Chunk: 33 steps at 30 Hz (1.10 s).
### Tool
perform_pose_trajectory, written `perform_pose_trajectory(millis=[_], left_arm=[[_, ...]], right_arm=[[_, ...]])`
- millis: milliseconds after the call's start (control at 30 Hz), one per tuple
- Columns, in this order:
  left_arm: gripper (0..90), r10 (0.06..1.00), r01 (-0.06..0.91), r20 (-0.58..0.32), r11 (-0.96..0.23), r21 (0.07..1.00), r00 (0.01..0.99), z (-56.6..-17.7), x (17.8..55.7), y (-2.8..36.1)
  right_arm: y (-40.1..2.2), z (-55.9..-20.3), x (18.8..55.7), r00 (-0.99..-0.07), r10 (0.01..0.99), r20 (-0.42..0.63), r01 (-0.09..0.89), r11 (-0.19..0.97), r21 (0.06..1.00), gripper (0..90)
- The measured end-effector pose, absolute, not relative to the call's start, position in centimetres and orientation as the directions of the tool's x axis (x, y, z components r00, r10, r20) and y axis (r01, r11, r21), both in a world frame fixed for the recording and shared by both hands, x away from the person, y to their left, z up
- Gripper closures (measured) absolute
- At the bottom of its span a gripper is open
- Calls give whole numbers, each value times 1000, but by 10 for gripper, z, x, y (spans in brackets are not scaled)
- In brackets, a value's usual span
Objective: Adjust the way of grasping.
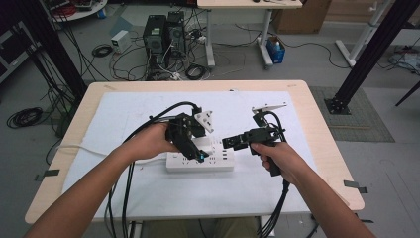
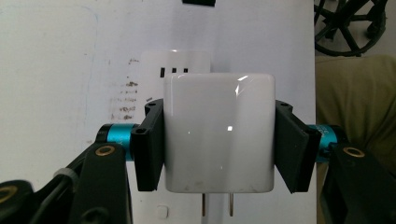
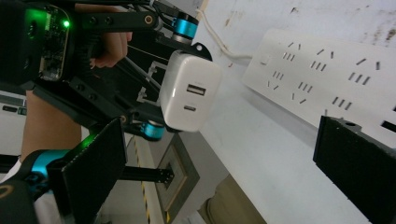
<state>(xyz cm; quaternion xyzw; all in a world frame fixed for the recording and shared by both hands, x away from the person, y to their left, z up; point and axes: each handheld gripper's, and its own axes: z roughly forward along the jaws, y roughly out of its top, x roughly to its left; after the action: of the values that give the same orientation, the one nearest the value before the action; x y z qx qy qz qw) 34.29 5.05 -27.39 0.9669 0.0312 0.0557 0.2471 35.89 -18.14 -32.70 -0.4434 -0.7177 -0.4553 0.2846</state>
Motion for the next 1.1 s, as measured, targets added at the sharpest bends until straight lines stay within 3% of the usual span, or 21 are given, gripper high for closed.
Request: perform_pose_trajectory(millis=[400,500,533,567,1100], left_arm=[[426,86,27,99,-874,486,991,-275,342,40],[426,84,25,102,-875,484,991,-275,342,39],[426,83,23,103,-876,482,991,-275,342,39],[426,84,23,104,-874,485,991,-276,342,38],[426,78,12,119,-879,477,990,-278,342,33]], right_arm=[[-166,-333,364,-416,360,835,909,179,376,53],[-165,-336,364,-398,352,847,917,167,362,108],[-166,-337,364,-399,340,851,917,158,367,193],[-166,-338,365,-396,321,860,918,151,366,216],[-159,-348,368,-350,280,894,936,144,321,393]])
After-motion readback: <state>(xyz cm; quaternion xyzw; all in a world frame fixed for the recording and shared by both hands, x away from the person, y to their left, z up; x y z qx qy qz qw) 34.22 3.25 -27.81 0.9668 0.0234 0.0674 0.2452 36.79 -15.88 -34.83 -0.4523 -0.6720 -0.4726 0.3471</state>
